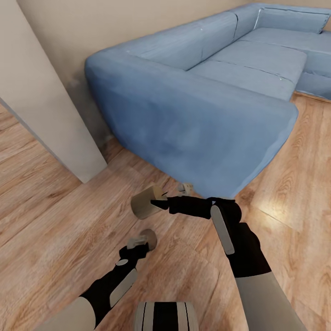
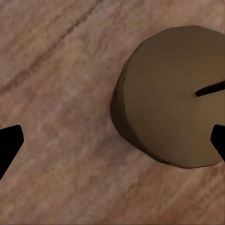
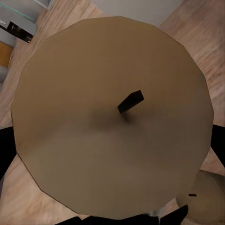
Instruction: Place each of the two pumpkins and all three candles from the living room inside a cabinet in the living room (use any cabinet), then make sure every cabinet is closed, and position the cauldron so it is next to a table in the living room.
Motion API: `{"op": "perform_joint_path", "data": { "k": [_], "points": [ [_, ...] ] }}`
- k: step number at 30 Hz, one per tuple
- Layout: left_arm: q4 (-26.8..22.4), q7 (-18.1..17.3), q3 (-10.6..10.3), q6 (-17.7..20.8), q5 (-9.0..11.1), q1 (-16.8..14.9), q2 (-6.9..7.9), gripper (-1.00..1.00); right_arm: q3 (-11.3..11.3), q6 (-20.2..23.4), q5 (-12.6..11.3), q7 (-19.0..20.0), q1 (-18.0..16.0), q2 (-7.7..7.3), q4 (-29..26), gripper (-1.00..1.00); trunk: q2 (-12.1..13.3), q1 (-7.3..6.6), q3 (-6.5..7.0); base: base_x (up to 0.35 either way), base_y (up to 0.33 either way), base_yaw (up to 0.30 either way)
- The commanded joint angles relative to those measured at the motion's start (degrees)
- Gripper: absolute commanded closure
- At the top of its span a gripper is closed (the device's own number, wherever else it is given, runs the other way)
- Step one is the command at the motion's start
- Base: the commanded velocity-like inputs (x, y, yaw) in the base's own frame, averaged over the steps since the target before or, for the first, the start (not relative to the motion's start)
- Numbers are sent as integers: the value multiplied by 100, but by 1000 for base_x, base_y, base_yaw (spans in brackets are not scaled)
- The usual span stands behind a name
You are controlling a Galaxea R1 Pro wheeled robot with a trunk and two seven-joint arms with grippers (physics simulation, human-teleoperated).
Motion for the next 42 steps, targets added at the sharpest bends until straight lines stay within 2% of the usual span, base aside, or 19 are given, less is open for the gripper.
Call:
{"op": "perform_joint_path", "data": {
  "k": [1, 14, 15, 39, 42],
  "points": [
    [-33, 1, -21, 1, 0, 2, 33, -100, -4, 1, -6, 7, 0, -1, -3, 100, 0, 0, 0, 0, 0, 0],
    [-452, -16, -57, 10, 0, 16, 68, -100, 11, 1, -6, 2, 0, 4, 0, 100, 0, 0, 0, 0, 0, 0],
    [-638, -16, -58, 10, 0, 16, 68, -100, 11, 1, -6, -1, 0, 4, 0, 100, 0, 0, 0, 0, 0, 0],
    [-674, -34, -75, 10, 8, 16, 53, -100, 27, 1, 0, -6, 0, 9, 0, 100, 0, 0, 0, 0, 0, 0],
    [-723, -34, -82, 10, 0, 18, 53, -100, 28, 1, 2, -7, 0, 10, 0, 100, -4, 8, -66, 0, 0, 0]
  ]
}}
